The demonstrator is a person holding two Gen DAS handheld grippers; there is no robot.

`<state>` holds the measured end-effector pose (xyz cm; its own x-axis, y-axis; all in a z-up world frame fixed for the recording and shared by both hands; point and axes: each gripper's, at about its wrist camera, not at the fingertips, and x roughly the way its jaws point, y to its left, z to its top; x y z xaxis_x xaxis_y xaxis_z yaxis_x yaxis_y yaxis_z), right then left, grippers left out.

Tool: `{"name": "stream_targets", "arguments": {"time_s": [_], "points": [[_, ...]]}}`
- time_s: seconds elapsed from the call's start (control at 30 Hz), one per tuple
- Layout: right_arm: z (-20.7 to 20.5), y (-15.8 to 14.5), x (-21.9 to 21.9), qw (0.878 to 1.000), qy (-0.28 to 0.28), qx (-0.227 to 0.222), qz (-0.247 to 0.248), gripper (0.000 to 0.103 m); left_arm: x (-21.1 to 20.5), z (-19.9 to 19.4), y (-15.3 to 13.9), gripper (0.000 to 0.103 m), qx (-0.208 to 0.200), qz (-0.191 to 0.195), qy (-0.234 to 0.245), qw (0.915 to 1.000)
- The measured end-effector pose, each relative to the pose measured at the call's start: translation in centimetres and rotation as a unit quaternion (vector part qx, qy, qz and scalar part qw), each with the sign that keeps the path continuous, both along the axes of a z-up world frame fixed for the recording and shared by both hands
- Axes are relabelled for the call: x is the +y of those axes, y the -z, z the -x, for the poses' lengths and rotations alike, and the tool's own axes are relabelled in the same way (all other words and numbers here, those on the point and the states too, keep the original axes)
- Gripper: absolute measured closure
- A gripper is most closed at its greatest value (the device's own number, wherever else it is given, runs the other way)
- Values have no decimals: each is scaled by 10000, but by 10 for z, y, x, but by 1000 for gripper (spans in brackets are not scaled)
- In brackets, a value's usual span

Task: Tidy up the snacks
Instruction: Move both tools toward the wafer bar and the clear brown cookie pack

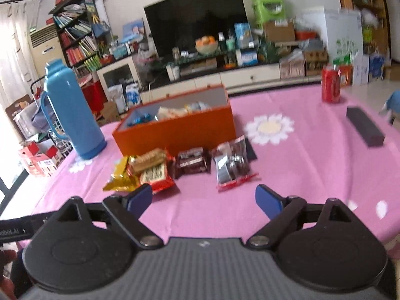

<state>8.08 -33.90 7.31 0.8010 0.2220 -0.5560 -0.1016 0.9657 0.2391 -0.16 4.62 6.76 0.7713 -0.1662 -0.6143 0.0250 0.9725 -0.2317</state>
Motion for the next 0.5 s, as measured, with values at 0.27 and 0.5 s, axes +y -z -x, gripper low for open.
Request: {"name": "stream_targets", "arguments": {"time_s": [0.27,0.5], "points": [[33,-29,3,9984,-96,-493,246,12,5,17,-17,26,-396,117,21,9991],[-26,14,-2,9989,-170,426,118,12,-4,-47,19,27,506,-91,58,9987]]}}
